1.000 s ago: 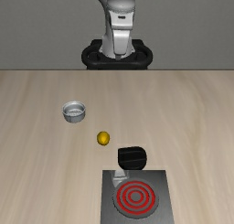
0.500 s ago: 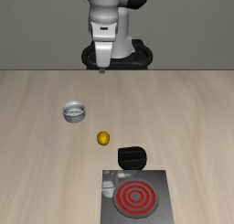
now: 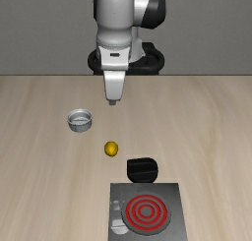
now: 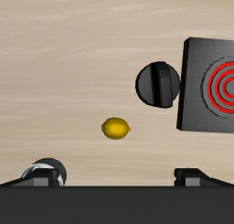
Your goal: Pick up the lemon and place it on the ramekin with the stove turned on
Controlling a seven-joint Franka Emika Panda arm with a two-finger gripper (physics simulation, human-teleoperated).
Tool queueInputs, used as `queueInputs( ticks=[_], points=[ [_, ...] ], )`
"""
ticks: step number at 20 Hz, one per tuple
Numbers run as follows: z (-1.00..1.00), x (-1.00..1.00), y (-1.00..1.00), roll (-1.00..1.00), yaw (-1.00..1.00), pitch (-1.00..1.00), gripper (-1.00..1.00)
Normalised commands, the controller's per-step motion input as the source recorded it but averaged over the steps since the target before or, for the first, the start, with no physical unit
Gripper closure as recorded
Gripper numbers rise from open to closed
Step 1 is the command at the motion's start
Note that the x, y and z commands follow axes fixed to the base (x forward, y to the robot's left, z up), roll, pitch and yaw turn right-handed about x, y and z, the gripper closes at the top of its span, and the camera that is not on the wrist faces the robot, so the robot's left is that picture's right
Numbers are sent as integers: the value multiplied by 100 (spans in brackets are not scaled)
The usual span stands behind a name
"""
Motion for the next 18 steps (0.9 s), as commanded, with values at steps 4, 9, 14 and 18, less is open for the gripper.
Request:
queueInputs(
  ticks=[4, 9, 14, 18],
  points=[
    [-100, 0, 0, 0, 0, 0, -100],
    [-100, 0, 0, 0, 0, 0, -100],
    [-100, 0, 0, 0, 0, 0, -100],
    [-50, 0, -50, 0, 0, 0, -100]
  ],
)
